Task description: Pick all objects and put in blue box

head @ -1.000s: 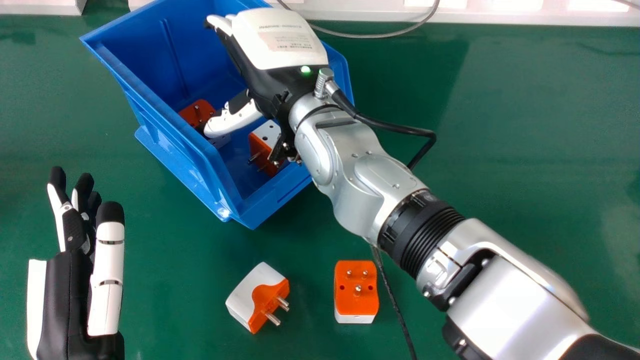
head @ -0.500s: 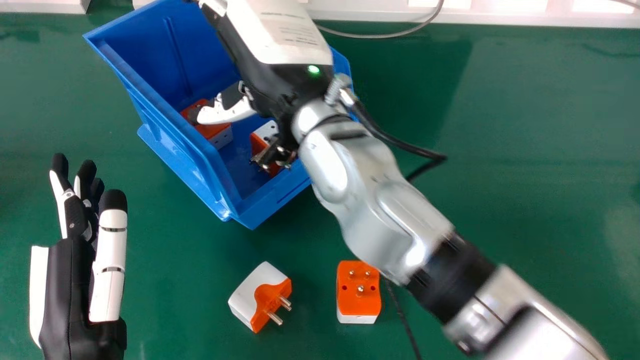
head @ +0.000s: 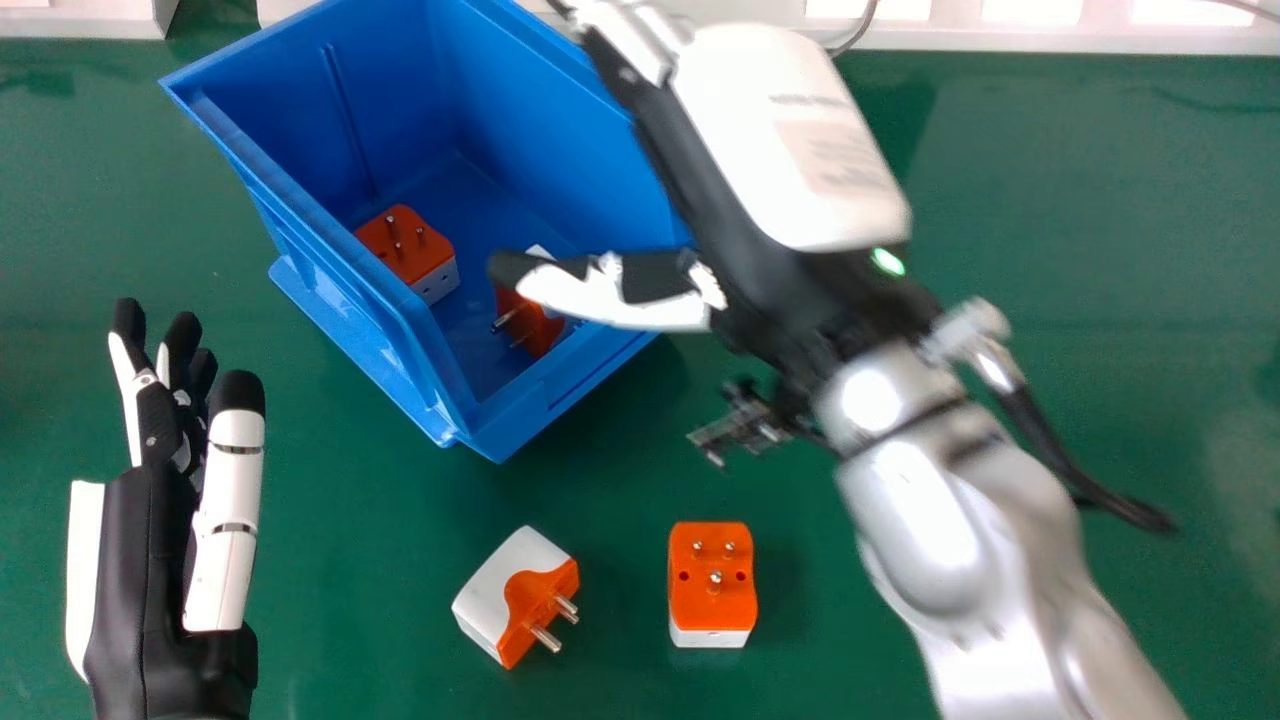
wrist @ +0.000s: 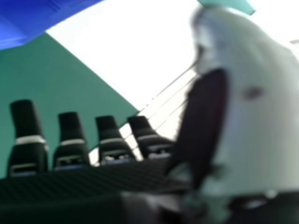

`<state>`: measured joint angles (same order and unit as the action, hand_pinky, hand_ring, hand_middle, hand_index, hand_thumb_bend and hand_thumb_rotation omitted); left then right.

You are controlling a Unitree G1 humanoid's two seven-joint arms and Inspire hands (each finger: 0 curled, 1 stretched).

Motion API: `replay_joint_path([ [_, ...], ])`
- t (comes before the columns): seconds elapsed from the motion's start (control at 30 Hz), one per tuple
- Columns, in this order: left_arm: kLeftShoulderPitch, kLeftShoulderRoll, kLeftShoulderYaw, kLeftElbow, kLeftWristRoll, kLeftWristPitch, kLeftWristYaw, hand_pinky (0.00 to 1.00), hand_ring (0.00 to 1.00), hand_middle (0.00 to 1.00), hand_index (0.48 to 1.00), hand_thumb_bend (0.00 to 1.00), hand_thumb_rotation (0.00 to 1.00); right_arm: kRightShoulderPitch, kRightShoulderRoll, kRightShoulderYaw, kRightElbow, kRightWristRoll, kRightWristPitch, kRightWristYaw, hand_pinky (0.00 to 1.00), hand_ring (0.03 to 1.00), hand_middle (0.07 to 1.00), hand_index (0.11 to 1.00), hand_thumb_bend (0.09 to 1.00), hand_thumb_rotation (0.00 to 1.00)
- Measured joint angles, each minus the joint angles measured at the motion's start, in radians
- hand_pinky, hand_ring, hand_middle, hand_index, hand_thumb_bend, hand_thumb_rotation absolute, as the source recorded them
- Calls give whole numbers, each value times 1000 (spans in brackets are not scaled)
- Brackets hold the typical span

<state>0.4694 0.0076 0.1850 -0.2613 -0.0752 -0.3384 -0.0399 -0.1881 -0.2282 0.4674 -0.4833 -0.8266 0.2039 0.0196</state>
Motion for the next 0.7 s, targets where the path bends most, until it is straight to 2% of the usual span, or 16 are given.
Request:
replay_joint_path([
  [0.1,-1,3,1,0,-1,3,0,1000,1000,1000,1000,439,807,106,-39,-48,-33,18,-66,-14,733,876,914,912,406,644],
  [0.2,-3,4,2,1,-6,4,-2,1000,1000,1000,1000,422,808,203,-76,-100,-37,53,-141,-35,734,886,917,919,393,589],
  [0.27,-4,5,3,2,-6,3,-2,1000,1000,1000,1000,409,820,253,-101,-132,-31,84,-204,-57,732,884,921,922,397,598],
  [0.4,-8,9,4,2,-4,3,-2,1000,1000,1000,1000,433,827,322,-140,-185,25,122,-332,-103,707,863,915,921,428,716],
  [0.53,-9,10,7,2,-3,3,1,1000,1000,1000,1000,415,821,375,-172,-208,112,130,-425,-123,737,874,920,922,433,800],
  [0.6,-9,10,6,2,5,3,3,1000,1000,1000,1000,403,851,393,-183,-211,147,127,-464,-132,724,867,914,911,447,801],
  [0.67,-9,10,6,2,21,3,8,1000,1000,1000,1000,410,855,404,-191,-215,179,119,-501,-142,735,875,918,916,462,825],
  [0.7,-9,10,6,2,26,3,9,1000,1000,1000,1000,420,854,407,-196,-216,193,115,-514,-148,742,881,923,923,467,856],
])
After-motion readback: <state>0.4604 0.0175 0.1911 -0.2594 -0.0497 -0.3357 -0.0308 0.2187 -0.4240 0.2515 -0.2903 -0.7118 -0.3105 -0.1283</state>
